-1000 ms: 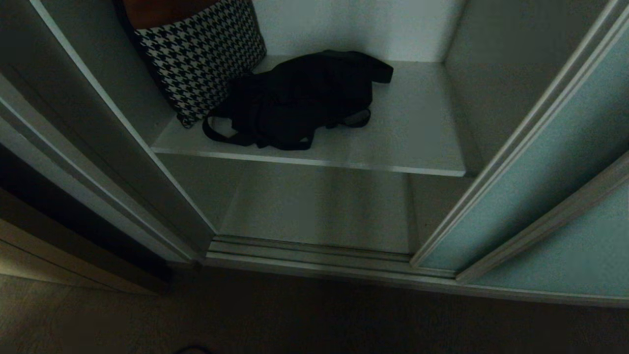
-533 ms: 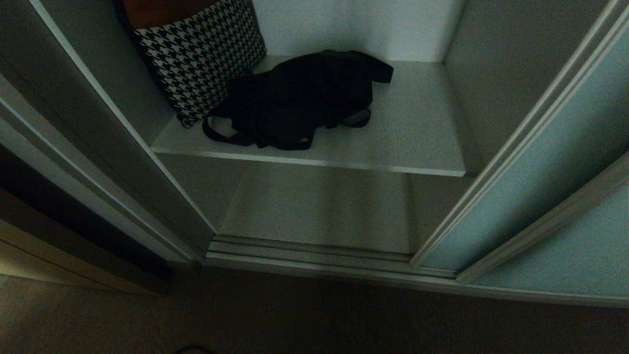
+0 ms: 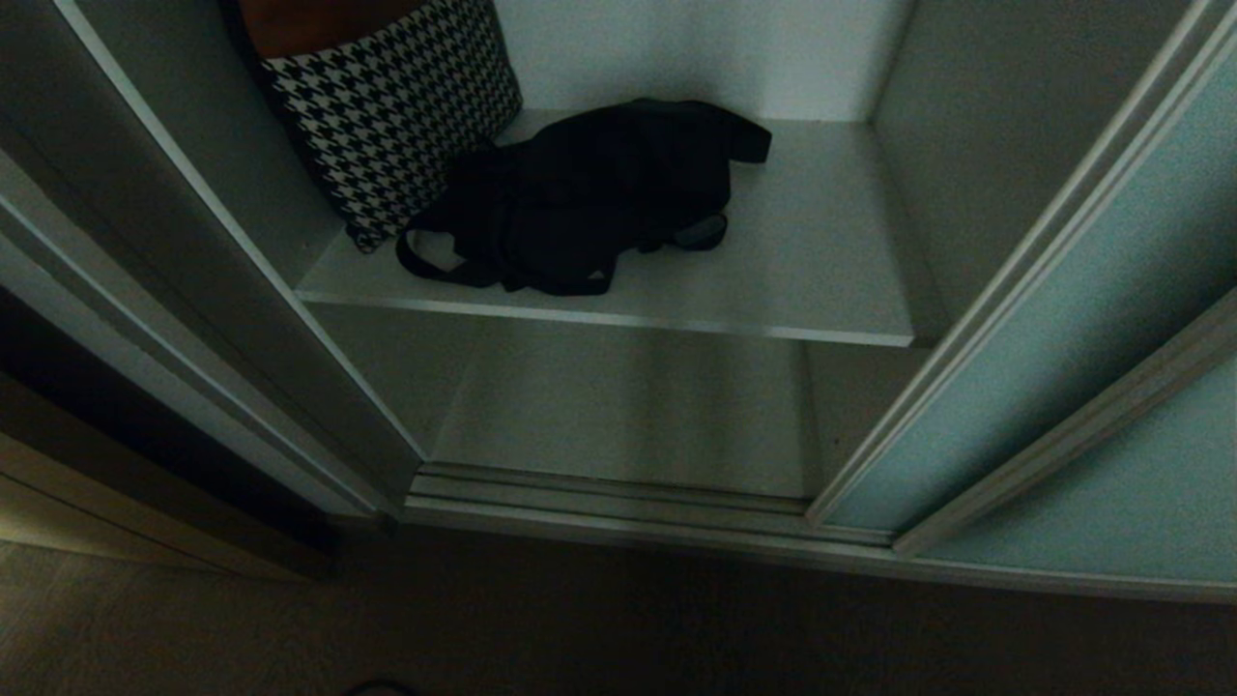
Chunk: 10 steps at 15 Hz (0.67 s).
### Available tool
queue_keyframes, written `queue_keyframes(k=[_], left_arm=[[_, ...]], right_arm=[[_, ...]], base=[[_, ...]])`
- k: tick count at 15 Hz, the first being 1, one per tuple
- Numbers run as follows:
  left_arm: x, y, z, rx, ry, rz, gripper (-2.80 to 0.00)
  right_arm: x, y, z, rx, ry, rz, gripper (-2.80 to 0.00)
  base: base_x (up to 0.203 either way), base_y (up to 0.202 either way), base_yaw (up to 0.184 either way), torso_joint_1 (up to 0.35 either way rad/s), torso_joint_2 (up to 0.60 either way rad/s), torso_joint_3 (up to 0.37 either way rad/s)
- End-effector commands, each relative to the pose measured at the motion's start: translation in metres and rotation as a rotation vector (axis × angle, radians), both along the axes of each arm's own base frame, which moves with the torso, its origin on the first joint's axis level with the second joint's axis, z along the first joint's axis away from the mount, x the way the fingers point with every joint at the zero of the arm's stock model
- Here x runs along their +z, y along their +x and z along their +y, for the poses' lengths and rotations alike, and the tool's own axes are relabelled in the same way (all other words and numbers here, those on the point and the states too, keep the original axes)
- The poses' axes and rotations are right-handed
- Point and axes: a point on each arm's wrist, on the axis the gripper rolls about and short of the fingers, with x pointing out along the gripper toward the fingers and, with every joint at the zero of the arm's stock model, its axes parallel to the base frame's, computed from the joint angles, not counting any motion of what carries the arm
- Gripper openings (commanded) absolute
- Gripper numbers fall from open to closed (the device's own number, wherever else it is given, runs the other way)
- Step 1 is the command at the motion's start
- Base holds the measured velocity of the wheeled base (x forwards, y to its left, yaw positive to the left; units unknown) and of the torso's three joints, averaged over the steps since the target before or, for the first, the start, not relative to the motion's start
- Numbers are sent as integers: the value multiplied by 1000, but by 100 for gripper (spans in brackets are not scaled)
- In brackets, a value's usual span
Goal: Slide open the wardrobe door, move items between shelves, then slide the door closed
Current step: Close the door
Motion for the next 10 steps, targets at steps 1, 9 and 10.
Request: queue_keyframes(k=[1,9,10], left_arm=[[0,0,0,0,0,0,-280],[0,0,0,0,0,0,-280],[0,0,0,0,0,-1,-280]], right_arm=[[-1,-3,6,42,-1,-6,-280],[0,-51,48,400,-30,-110,-280],[0,-65,49,433,-37,-140,-280]], base=[[0,0,0,0,0,0],[0,0,0,0,0,0],[0,0,0,0,0,0]])
